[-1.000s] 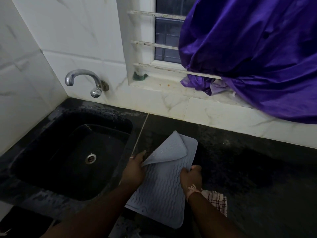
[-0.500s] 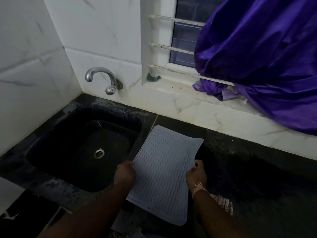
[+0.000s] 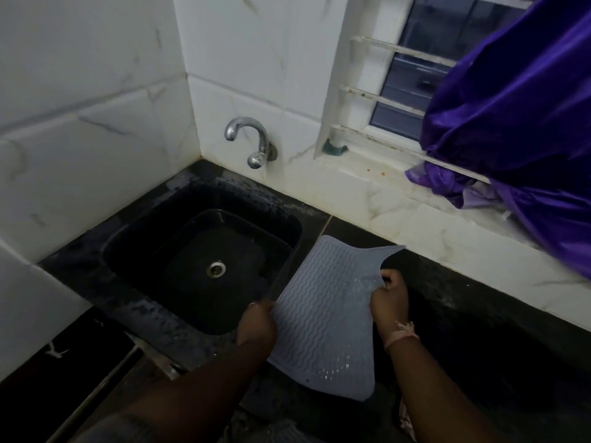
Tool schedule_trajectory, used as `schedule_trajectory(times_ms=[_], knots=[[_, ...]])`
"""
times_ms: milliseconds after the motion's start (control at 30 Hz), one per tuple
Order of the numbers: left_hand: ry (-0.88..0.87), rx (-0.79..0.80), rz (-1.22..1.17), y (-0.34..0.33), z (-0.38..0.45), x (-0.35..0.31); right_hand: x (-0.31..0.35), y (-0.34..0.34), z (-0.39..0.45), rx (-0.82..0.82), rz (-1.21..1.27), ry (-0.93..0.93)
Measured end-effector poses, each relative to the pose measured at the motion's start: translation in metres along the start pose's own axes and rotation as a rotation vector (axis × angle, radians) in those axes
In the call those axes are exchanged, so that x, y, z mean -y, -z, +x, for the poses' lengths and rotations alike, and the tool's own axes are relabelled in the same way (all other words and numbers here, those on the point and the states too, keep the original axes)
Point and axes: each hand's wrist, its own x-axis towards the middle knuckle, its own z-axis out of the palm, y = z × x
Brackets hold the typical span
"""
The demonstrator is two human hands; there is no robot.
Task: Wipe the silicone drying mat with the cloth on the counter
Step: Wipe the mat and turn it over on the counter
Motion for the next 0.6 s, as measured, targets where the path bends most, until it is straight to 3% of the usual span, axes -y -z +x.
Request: schedule_trajectory(times_ms=[333, 600], knots=[[0.114, 0.004, -0.29, 0.007, -0.004, 0.0, 0.105, -0.035, 0.008, 0.116, 0.025, 0.149], [0.303, -0.014, -0.62, 0.002, 0.005, -0.002, 0.16, -0.049, 0.02, 0.195, -0.015, 0.236]])
